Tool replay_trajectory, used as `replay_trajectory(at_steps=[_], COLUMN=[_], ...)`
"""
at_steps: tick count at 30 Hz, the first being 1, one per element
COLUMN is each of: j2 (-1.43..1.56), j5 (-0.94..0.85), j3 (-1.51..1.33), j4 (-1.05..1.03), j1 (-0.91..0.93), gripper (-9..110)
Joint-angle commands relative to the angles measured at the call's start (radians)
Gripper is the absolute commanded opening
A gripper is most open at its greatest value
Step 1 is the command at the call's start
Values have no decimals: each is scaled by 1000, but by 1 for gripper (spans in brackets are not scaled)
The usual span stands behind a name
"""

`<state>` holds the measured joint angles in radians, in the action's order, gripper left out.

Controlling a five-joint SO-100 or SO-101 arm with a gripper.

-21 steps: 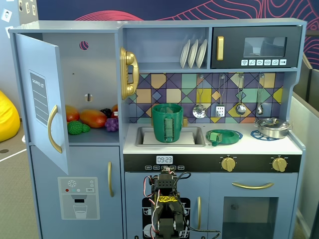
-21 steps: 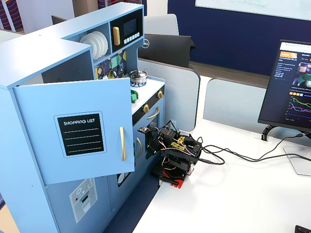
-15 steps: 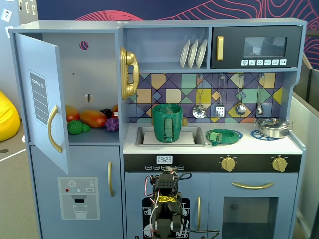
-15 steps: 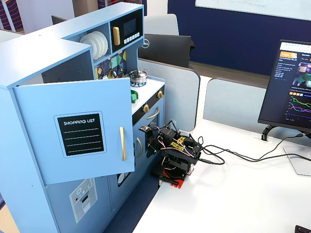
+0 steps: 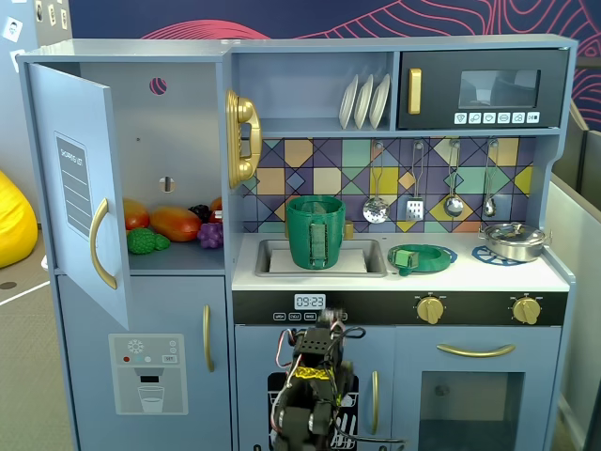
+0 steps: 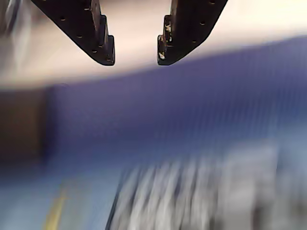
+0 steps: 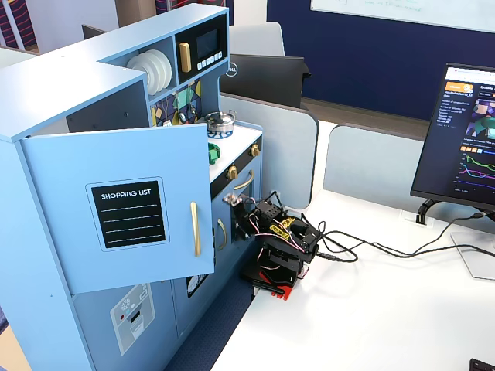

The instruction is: Pick up the lid from the counter and put it on the green recipient

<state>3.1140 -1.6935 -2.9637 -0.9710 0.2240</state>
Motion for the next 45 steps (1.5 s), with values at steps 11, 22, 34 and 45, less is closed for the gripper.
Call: replay_trajectory(at_steps=[11,22,34,45], j2=[-350,-531,-885,-1117], j5=[57,71,55,34], j3=[508,571,775,933], j4=[792,969,1108,1172], j1=[362,377,365,327], gripper=[60,57,53,49])
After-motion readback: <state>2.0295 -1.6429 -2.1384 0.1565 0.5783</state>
